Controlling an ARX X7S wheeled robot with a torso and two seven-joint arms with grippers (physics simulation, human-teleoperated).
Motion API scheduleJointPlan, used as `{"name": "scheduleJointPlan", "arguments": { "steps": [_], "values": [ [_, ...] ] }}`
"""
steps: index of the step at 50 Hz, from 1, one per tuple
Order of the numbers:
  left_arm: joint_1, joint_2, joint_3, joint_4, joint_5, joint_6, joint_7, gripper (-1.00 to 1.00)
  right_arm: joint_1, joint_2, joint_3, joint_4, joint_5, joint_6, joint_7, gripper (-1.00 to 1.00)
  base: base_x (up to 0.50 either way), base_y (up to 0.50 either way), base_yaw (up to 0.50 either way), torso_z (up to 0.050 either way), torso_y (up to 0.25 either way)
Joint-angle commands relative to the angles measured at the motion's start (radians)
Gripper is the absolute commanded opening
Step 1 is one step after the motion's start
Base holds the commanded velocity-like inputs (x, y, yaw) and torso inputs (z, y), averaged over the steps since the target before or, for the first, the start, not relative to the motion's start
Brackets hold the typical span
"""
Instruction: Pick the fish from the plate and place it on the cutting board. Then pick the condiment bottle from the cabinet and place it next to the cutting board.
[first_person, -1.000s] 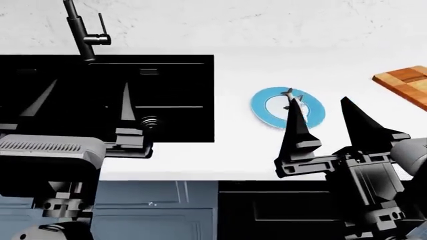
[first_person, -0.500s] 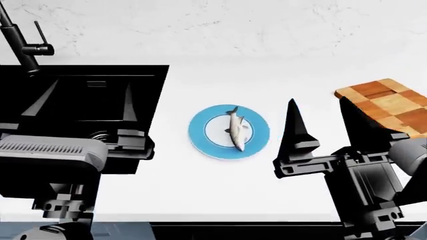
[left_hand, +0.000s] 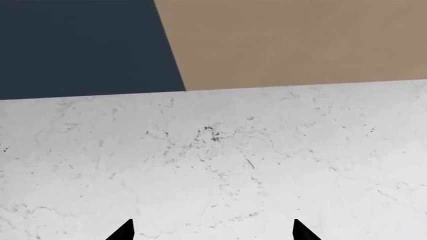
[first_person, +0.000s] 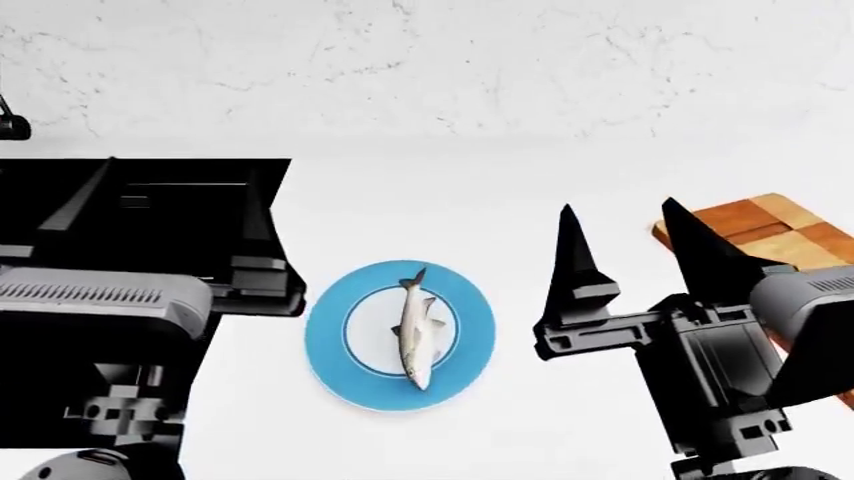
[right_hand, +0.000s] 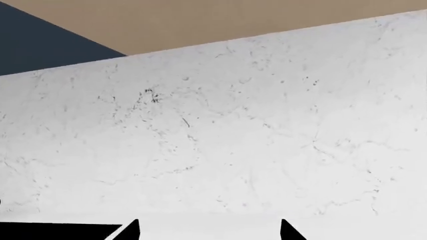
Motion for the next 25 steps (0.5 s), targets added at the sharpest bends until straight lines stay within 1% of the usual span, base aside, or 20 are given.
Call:
{"name": "scheduleJointPlan", "arguments": {
  "steps": [1, 5, 7, 8, 9, 12, 14, 17, 25],
  "values": [
    [-0.009, -0.007, -0.019, -0.001, -0.015, -0.008, -0.009, 1.0, 0.156, -0.018, 0.048, -0.026, 0.242, 0.313, 0.204, 1.0, 0.0, 0.0, 0.0, 0.0, 0.0],
    [-0.014, -0.009, -0.028, -0.018, -0.019, -0.007, -0.012, 1.0, 0.268, -0.065, 0.056, -0.026, 0.463, 0.524, 0.362, 1.0, 0.0, 0.0, 0.0, 0.0, 0.0],
    [-0.017, -0.01, -0.036, -0.024, -0.025, -0.009, -0.013, 1.0, 0.33, -0.107, 0.058, 0.014, 0.594, 0.615, 0.461, 1.0, 0.0, 0.0, 0.0, 0.0, 0.0],
    [-0.019, -0.01, -0.044, -0.025, -0.03, -0.012, -0.014, 1.0, 0.364, -0.128, 0.059, 0.053, 0.675, 0.662, 0.545, 1.0, 0.0, 0.0, 0.0, 0.0, 0.0],
    [-0.021, -0.011, -0.051, -0.024, -0.035, -0.016, -0.015, 1.0, 0.388, -0.142, 0.055, 0.09, 0.75, 0.682, 0.615, 1.0, 0.0, 0.0, 0.0, 0.0, 0.0],
    [-0.025, -0.012, -0.07, -0.024, -0.049, -0.021, -0.016, 1.0, 0.447, -0.15, -0.019, 0.183, 0.903, 0.694, 0.817, 1.0, 0.0, 0.0, 0.0, 0.0, 0.0],
    [-0.025, -0.012, -0.077, -0.022, -0.055, -0.023, -0.018, 1.0, 0.468, -0.153, -0.064, 0.22, 0.969, 0.676, 0.899, 1.0, 0.0, 0.0, 0.0, 0.0, 0.0],
    [-0.025, -0.013, -0.085, -0.02, -0.061, -0.025, -0.02, 1.0, 0.477, -0.167, -0.102, 0.257, 0.98, 0.654, 0.931, 1.0, 0.0, 0.0, 0.0, 0.0, 0.0],
    [-0.027, -0.018, -0.102, -0.011, -0.078, -0.036, -0.026, 1.0, 0.447, -0.202, -0.182, 0.31, 0.809, 0.614, 0.839, 1.0, 0.0, 0.0, 0.0, 0.0, 0.0]
  ]
}}
